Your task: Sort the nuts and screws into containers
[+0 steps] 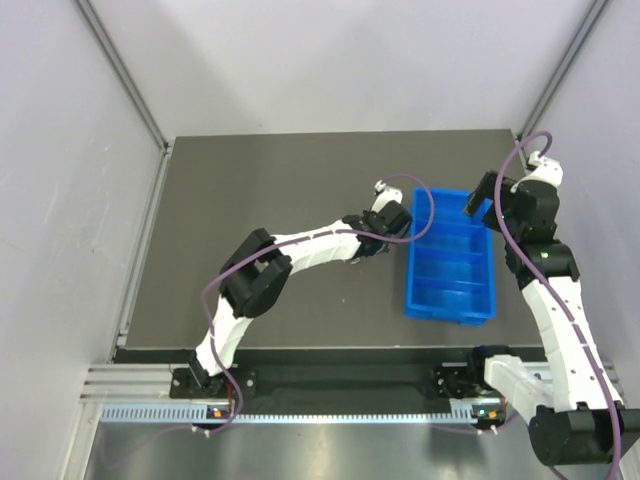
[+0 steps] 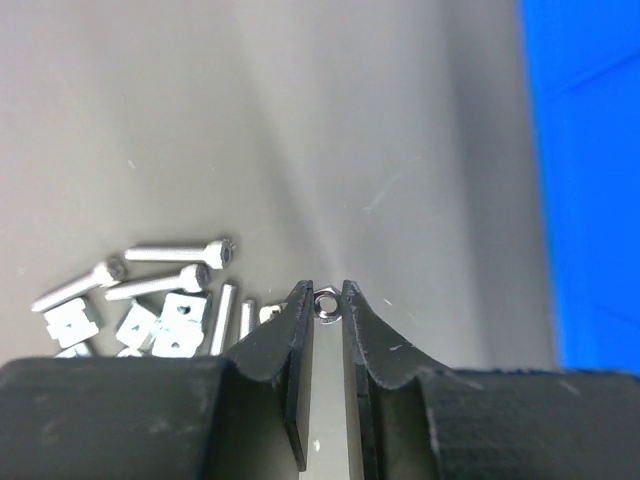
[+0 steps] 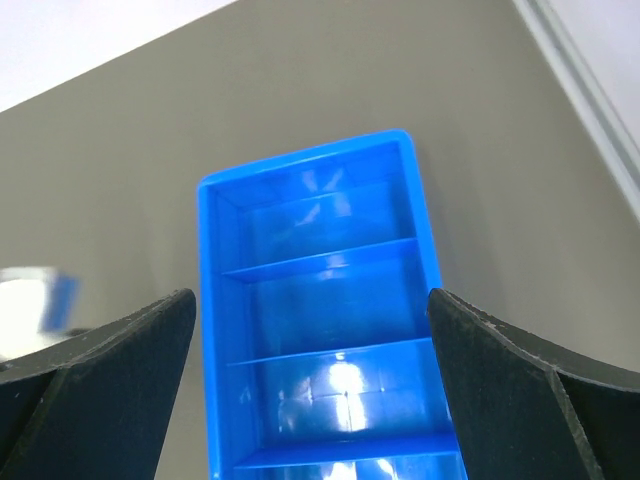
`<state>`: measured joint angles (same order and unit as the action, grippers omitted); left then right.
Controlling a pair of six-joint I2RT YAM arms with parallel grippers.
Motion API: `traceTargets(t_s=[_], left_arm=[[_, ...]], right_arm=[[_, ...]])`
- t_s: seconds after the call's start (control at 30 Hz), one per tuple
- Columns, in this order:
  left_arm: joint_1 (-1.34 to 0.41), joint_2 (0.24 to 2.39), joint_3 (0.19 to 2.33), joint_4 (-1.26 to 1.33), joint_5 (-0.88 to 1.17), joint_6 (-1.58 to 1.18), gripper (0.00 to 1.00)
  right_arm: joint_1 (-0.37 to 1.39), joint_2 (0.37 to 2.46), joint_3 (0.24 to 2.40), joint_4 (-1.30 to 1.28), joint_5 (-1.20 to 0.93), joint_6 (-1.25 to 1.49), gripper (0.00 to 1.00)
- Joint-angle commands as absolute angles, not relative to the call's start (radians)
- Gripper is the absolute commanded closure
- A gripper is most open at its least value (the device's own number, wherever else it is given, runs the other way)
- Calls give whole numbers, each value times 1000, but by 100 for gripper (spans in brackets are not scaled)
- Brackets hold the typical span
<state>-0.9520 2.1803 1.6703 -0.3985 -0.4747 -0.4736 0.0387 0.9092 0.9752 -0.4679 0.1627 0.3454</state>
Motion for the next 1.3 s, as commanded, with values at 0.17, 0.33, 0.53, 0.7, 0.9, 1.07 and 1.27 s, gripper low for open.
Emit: traceTargets(t_s=[0.17, 0.33, 0.53, 0.7, 0.9, 1.07, 1.27], left_arm=[[-991, 1937, 1647, -312, -376, -466, 91], [-1057, 1927, 1690, -298, -368, -453, 89], [-1040, 1911, 1648, -321, -567, -479, 65], [-960, 1948, 1661, -370, -516, -514, 50], [-916, 2112, 1788, -446, -411, -520, 35], [-879, 2204, 1896, -571, -350, -525, 37], [-865, 2266, 1950, -600, -327, -508, 41]], right_arm=[[40, 891, 1000, -548, 388, 417, 0], [28, 879, 1011, -607, 430, 420, 0], [26, 845, 1002, -607, 397, 390, 0], [26, 877, 1003, -594, 371, 383, 0], [25, 917, 1011, -594, 344, 384, 0], [25, 923, 1009, -581, 345, 377, 0], [25, 945, 994, -565, 330, 379, 0]])
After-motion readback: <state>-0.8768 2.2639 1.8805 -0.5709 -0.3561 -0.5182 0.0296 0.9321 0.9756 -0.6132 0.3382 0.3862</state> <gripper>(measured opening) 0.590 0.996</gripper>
